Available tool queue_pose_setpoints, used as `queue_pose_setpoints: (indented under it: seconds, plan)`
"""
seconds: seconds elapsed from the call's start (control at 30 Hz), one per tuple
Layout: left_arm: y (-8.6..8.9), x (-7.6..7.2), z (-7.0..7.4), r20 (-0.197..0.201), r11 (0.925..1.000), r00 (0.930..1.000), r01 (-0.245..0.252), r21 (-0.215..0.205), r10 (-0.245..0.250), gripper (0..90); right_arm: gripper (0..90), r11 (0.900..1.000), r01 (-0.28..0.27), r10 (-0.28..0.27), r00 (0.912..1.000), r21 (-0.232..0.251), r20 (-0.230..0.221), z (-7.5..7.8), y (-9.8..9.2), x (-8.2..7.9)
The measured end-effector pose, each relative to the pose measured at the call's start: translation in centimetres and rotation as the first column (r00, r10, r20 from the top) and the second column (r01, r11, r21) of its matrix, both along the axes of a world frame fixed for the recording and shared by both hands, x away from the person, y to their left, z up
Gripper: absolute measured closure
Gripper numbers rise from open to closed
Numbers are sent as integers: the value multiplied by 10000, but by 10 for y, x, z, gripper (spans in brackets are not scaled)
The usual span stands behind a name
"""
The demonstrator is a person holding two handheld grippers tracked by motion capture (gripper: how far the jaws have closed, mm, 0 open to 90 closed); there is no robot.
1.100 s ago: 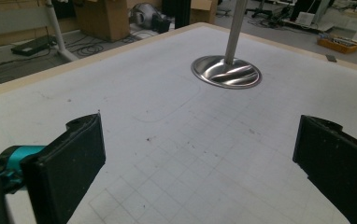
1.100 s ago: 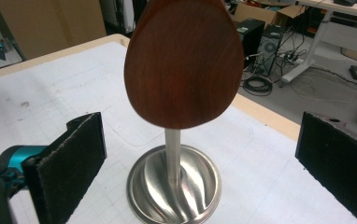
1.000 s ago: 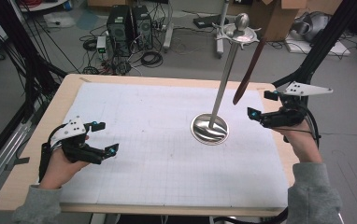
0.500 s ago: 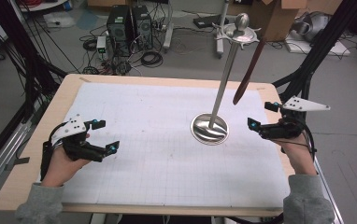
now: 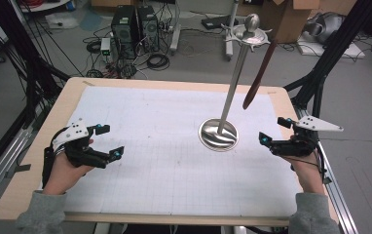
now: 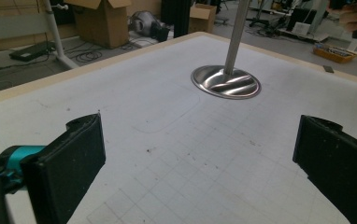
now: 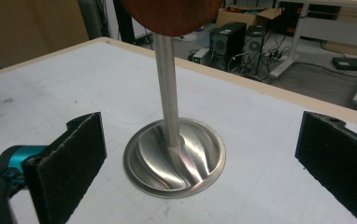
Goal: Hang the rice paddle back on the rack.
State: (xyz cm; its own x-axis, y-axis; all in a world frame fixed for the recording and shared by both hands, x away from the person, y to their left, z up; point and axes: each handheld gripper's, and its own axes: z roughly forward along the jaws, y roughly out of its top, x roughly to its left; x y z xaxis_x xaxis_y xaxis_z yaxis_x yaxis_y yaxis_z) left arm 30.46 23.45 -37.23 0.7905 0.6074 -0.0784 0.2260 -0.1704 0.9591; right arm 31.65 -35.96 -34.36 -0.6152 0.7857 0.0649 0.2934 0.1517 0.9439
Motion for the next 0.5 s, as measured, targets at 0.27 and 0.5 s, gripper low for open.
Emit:
queue_pose_setpoints:
  seconds: [0.27,0.5]
  plan:
    - [1,1,-1,-63,10000,10000,-59,9,59,28,6,9999,125,-124,9999,58,-110,-12,-3,-6]
    - [3,2,-2,-166,10000,9998,-90,14,90,28,6,9999,119,-121,9991,-55,-416,-31,1,-8]
